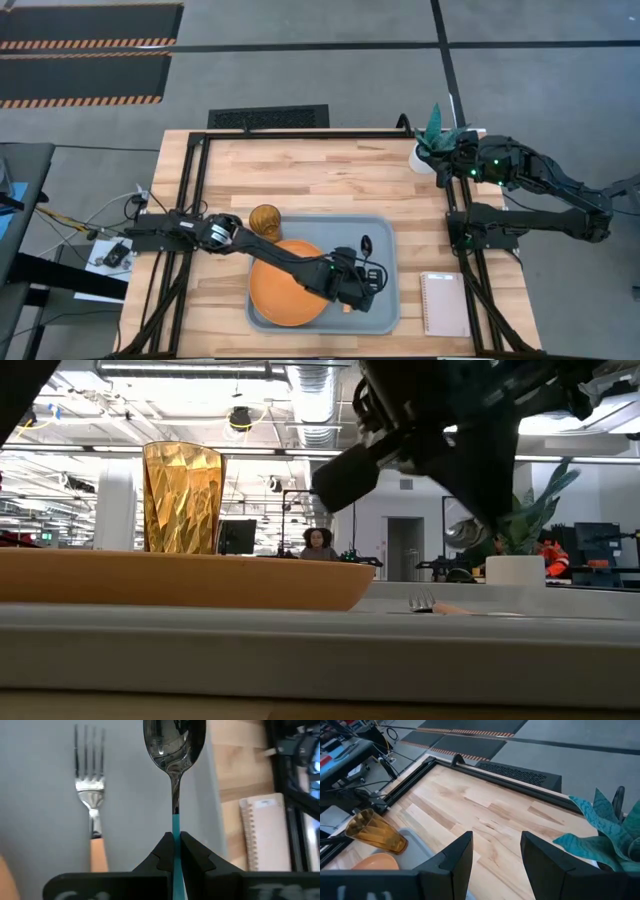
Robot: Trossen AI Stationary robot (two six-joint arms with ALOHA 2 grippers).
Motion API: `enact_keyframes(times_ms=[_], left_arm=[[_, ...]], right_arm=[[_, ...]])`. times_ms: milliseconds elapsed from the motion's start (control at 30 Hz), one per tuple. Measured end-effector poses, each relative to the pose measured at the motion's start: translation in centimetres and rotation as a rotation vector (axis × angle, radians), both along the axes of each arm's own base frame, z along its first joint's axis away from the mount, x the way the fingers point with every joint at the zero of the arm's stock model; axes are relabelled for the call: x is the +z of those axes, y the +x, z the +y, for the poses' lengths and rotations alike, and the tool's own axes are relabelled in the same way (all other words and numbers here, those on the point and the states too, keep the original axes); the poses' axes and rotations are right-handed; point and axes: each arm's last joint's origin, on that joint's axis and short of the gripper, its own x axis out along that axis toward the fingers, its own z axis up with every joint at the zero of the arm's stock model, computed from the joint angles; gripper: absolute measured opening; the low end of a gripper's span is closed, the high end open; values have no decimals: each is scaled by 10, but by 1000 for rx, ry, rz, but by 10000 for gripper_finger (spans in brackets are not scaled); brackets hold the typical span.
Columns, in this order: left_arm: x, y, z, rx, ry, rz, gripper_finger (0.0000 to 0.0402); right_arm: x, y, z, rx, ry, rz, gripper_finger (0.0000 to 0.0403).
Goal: Pick and place plate/cup/fork/spoon on tray
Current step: Put the blue spoon on the gray tray to the right of the orange fork
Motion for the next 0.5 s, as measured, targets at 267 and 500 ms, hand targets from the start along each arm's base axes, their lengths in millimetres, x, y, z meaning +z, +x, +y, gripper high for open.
enact_keyframes(times_ms=[267,500], left_arm=[[-9,3,2,12,15,8,0],[-30,9,1,-12,-41,29,0]], right_arm=[[0,0,0,0,-2,2,188],[0,0,0,7,-14,8,188]])
